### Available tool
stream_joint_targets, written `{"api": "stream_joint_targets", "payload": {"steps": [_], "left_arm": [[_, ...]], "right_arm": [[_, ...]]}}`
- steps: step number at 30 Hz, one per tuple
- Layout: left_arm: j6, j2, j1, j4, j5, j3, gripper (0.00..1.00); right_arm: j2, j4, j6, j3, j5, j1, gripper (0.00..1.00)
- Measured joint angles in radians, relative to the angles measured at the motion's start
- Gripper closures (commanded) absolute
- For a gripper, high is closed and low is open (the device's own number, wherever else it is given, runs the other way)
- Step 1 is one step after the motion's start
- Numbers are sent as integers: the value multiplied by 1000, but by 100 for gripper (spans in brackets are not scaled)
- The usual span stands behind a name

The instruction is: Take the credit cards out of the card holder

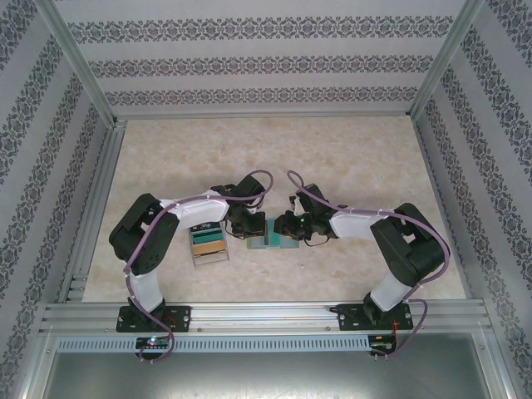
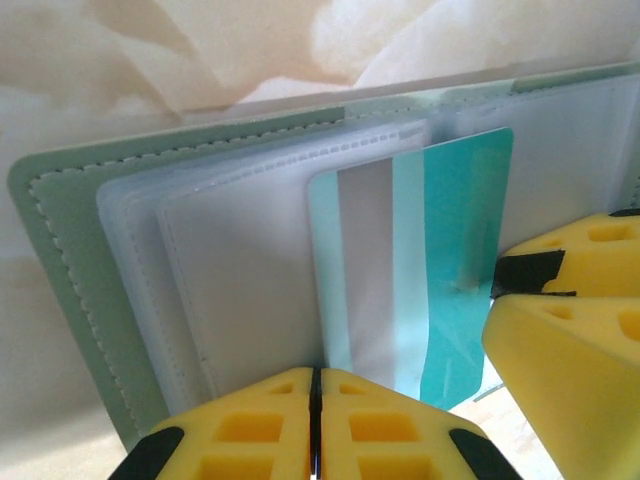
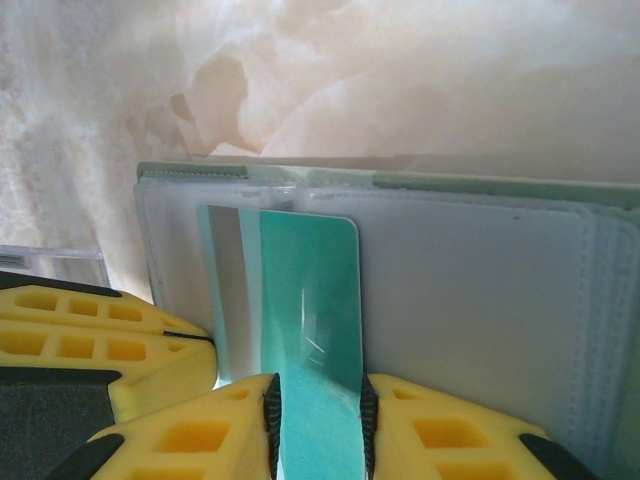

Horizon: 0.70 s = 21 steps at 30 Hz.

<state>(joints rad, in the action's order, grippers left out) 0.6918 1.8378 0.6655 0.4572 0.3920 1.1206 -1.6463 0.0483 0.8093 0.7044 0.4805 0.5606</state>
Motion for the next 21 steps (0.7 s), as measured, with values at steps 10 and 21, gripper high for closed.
{"api": "stream_joint_targets", "payload": {"steps": [10,21], "left_arm": [[0,11,0,7,11,13,91],[-4,18,0,6,22,17,91]], "right_arm": [[5,-39,-6,16,-35,7,64],[30,-92,-29,20,-72,11,68]]}}
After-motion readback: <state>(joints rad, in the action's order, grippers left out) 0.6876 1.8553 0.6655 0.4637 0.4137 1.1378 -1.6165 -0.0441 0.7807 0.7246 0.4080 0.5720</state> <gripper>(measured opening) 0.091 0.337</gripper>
